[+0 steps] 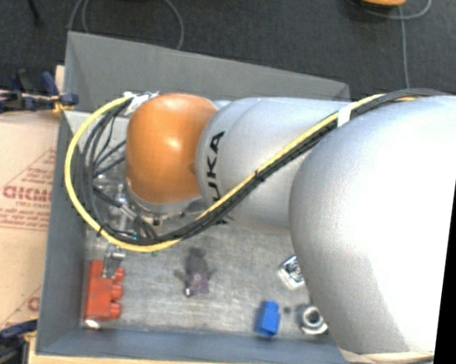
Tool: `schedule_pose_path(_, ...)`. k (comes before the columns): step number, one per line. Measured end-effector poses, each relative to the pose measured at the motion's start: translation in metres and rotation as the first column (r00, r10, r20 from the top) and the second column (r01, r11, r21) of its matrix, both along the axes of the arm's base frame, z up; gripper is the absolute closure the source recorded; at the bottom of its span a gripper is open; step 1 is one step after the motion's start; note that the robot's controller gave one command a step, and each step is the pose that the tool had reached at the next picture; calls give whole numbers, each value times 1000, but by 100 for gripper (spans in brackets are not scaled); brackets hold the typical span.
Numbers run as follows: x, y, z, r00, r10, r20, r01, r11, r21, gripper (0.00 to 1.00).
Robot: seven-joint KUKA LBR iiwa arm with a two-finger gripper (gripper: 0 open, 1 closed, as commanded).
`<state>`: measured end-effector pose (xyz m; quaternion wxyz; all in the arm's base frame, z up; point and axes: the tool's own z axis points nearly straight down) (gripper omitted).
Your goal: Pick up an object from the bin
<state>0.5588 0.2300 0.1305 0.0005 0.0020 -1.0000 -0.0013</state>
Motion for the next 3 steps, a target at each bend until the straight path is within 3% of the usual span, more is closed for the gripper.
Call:
schedule_pose_path(1,-10,7,-15,963,267,33,-267,964,6,0)
schedule_pose_path(2,-62,-15,-29,900,435,7,-435,900,-3,0)
schedule_pose_path(3,-56,-15,-25,903,428,27,-428,904,-5,100)
